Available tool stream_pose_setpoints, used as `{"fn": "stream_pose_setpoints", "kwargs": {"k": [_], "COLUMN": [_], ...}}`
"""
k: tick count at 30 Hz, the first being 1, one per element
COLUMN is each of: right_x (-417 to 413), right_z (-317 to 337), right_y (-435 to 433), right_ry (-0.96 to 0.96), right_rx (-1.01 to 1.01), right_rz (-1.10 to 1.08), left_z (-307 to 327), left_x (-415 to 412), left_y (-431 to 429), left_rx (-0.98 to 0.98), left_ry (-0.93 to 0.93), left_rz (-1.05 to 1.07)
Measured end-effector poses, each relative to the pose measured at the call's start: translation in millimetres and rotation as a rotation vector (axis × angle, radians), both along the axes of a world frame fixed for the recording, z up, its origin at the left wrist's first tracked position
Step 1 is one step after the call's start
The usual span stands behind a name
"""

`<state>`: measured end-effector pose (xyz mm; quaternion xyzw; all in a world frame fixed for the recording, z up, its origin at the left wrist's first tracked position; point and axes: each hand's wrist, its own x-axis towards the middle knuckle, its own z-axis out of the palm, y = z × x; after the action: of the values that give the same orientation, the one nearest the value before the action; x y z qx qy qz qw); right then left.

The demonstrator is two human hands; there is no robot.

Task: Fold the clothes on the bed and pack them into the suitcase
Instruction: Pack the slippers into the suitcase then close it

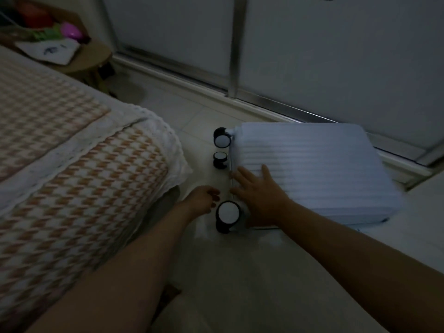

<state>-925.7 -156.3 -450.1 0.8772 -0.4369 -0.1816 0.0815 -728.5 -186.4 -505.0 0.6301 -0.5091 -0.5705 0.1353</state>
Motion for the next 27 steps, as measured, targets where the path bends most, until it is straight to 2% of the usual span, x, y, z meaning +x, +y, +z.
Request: {"fn": "stream_pose_setpoints", "kwargs": {"k": [2,5,9,12,14,17,19,23,25,27], "right_x": [-3,-9,-15,-23,-27,-29,-29,-29,-27,-24], "right_z": [-1,-4,-11,-18,-21,-25,-26,-24,-22,-20], "right_y": [-1,-2,1,4,6,5,4,3,2,1], "right_ry": [-0.025,-0.020,-0.058,-0.152,-0.214,-0.248,-0.251,-0.220,-0.185,-0.171], "right_rx": [0.010,-0.012,-0.050,-0.063,-0.066,-0.063,-0.062,-0.048,-0.052,-0.053], "right_rz": [0.010,0.086,0.114,0.134,0.143,0.153,0.155,0.147,0.136,0.122], "left_z": [-9,-31,-55,-54,-66,-78,-71,-66,-65,-71], "left_x": [-2,-8,-21,-29,-29,-23,-21,-19,-17,-25], "left_y": [12,33,37,28,17,10,7,17,42,73], "left_rx": [0.087,0.020,-0.271,-0.570,-0.684,-0.627,-0.725,-0.604,-0.609,-0.714], "left_ry": [0.115,0.118,0.013,-0.155,-0.177,-0.190,-0.261,-0.358,-0.403,-0.324], "left_rz": [0.109,0.043,-0.154,-0.238,-0.321,-0.320,-0.501,-0.559,-0.410,-0.322]}}
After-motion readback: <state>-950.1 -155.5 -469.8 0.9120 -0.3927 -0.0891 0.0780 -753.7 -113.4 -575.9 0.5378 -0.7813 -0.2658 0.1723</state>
